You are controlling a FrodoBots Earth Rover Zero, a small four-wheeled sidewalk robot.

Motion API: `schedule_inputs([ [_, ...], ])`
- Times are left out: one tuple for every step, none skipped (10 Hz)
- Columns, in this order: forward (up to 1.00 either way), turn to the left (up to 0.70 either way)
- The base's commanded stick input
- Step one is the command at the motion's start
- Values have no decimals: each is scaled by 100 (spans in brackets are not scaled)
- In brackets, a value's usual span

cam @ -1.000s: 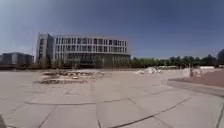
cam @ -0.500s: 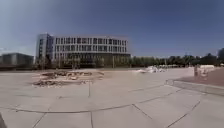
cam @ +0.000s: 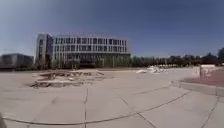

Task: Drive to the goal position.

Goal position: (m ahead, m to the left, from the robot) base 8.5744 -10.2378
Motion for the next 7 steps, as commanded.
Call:
schedule_inputs([
  [70,0],
  [70,0],
  [70,0],
  [70,0],
  [70,0],
  [70,0],
  [70,0],
])
